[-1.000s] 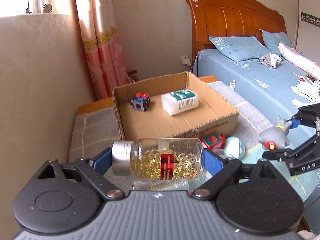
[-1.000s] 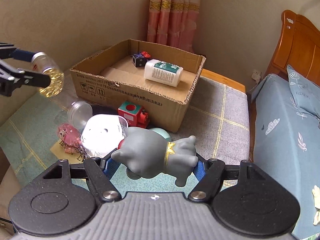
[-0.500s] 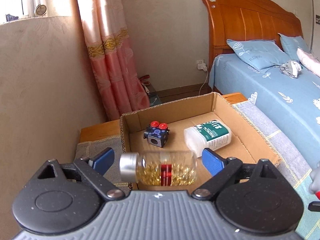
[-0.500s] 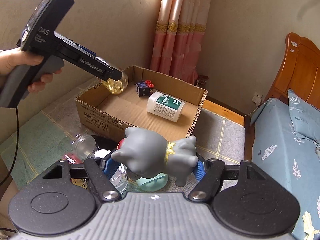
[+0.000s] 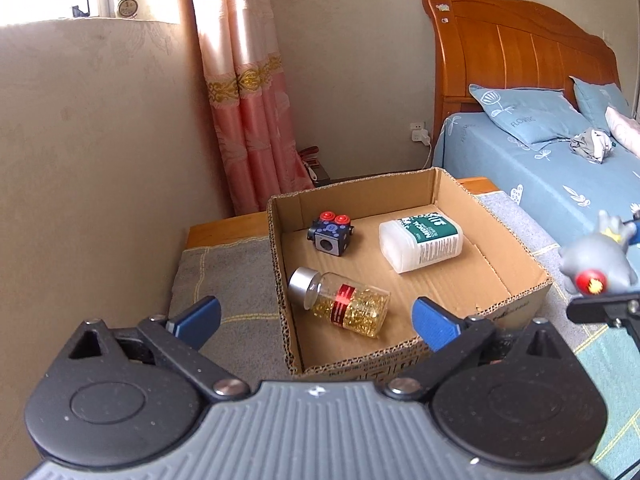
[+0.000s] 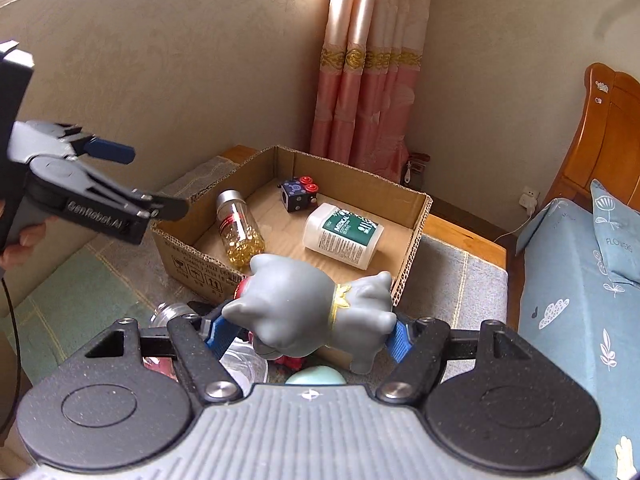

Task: Organize rigid objects
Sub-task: 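Put capsule jar in box with left tool while right tool drops the dog in, then move both tools back toward the clear jar and mint-green egg case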

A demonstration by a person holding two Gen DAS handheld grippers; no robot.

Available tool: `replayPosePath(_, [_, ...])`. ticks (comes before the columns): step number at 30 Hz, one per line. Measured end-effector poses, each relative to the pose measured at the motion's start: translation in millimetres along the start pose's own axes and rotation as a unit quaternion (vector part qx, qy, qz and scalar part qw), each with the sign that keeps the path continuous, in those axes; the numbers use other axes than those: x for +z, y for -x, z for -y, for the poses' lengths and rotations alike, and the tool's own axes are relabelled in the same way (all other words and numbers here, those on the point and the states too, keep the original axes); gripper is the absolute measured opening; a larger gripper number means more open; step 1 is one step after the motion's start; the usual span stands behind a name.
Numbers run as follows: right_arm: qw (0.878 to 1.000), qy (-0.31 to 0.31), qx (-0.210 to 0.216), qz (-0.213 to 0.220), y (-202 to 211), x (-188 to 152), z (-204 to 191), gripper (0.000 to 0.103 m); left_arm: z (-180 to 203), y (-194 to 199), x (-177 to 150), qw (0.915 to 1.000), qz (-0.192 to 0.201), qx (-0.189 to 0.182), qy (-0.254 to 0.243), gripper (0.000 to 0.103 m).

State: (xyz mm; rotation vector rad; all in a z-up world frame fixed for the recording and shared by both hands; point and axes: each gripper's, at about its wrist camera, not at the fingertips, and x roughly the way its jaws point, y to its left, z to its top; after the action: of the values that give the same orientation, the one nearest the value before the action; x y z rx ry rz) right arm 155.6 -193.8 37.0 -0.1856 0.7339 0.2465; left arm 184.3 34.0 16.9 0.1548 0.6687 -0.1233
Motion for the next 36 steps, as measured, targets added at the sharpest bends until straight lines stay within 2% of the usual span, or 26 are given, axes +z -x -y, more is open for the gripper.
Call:
replayPosePath(10, [1.000, -0.020, -0.020, -0.004, -50, 54, 9, 0.078, -8, 20, -32, 0.9985, -0.021, 0.031, 0.040, 0.102])
replayPosePath(11, [0.999, -0.023, -0.025, -0.003, -54, 57, 9, 0.082, -9, 20, -34, 0.9983, -0.023, 0.033, 0.041, 0.102])
replayPosePath(12, [0.999, -0.026, -0.027, -0.004, -57, 60, 10, 0.094, -8, 21, -36, 0.9982, -0.023, 0.035, 0.043, 0.102])
replayPosePath(13, [0.999, -0.028, -0.027, 0.000, -57, 60, 10, 0.099, -8, 22, -38, 0.9981, -0.023, 0.035, 0.045, 0.102])
replayPosePath(15, [0.999, -0.030, -0.022, 0.011, -55, 60, 9, 0.103, -8, 24, -41, 0.9982, -0.024, 0.031, 0.046, 0.102])
replayPosePath(23, [0.999, -0.029, -0.028, 0.008, -40, 43, 0, 0.103, -10, 28, -50, 0.9978, -0.026, 0.022, 0.058, 0.102])
replayPosePath(30, [0.998, -0.055, -0.036, 0.017, -26, 21, 1, 0.103, -8, 32, -57, 0.9971, -0.027, 0.025, 0.067, 0.102])
replayPosePath(36, [0.995, -0.073, -0.069, 0.022, -19, -12, 1, 0.103, -5, 31, -69, 0.9967, -0.033, 0.027, 0.069, 0.102])
